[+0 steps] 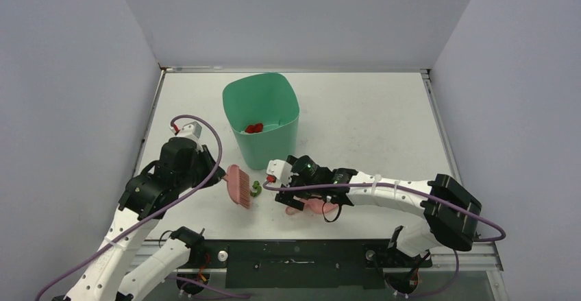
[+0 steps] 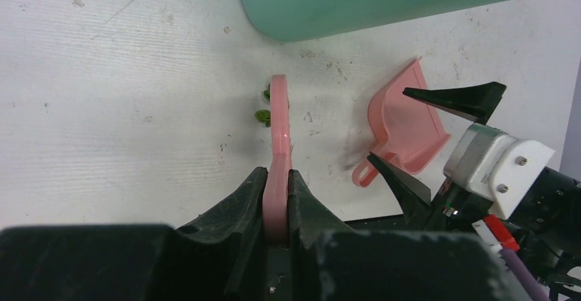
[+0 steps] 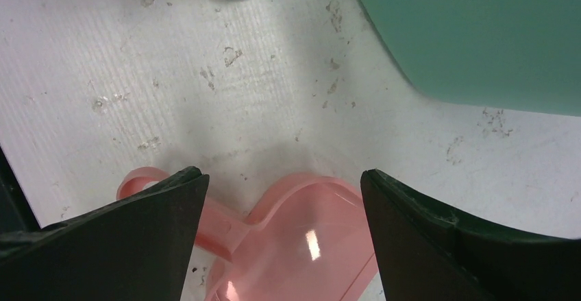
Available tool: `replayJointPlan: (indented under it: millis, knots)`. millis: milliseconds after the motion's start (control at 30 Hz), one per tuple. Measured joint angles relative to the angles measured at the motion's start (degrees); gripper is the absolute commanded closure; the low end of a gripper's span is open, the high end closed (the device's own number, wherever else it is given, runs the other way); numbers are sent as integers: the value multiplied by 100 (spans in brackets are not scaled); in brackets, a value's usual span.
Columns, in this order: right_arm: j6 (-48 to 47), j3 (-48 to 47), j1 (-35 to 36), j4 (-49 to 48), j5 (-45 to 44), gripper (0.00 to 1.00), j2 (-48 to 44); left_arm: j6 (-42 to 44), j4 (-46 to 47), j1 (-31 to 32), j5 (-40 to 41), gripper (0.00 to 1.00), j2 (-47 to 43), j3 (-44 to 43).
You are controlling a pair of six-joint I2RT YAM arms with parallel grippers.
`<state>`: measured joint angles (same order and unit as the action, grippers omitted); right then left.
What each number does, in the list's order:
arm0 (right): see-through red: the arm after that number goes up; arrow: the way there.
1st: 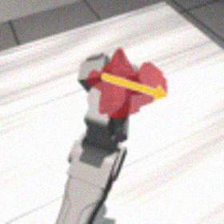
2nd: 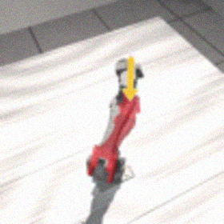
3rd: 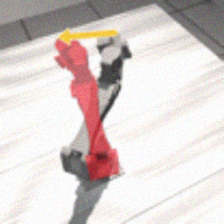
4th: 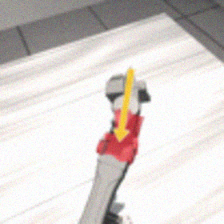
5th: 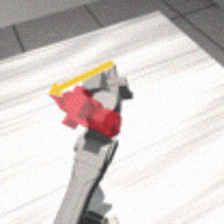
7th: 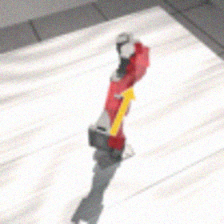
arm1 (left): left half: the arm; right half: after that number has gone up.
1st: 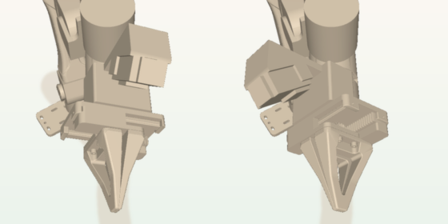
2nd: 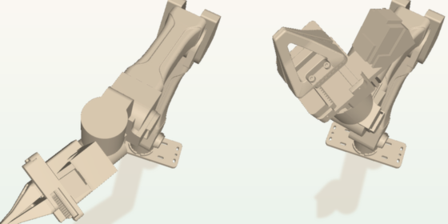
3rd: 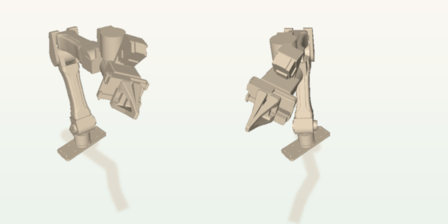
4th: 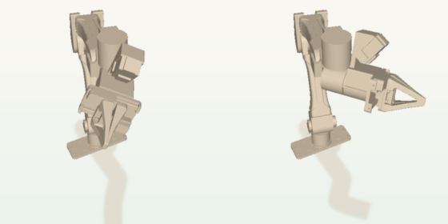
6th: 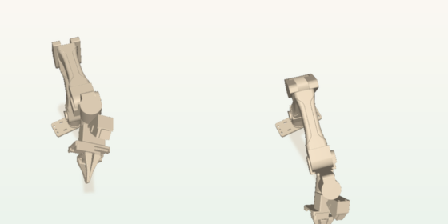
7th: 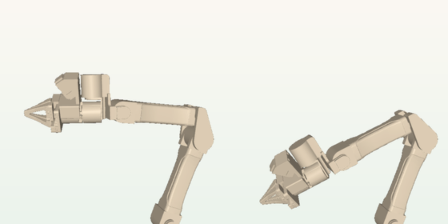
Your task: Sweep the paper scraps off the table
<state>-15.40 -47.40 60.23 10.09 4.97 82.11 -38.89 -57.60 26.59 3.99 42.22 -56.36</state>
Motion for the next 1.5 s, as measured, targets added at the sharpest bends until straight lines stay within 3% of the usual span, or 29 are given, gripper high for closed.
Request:
replayJointPlan:
  millis: [400, 600, 833, 1033, 1300, 1500]
  knots:
    - [-501, 4, 35, 953, -291, 12, 232, 170, -28, 0, 179, 100, -35, -46]
    - [-962, 278, -46, 1565, -796, 12, -275, 321, 85, 0, 184, 100, -61, 162]
    - [-1309, 586, -1071, 1954, -903, 12, -793, 577, 144, 0, 240, 100, 177, 243]
    - [-1552, 592, -1384, 2282, -555, 12, -1342, 758, 221, 2, 205, 100, 356, 247]
    - [-1596, 715, -1657, 2761, -133, 30, -1565, 911, 363, 15, 175, 100, 461, 251]
    - [-1751, 811, -2581, 2970, 177, 41, -1561, 1290, 363, 79, 240, 100, 962, 76]
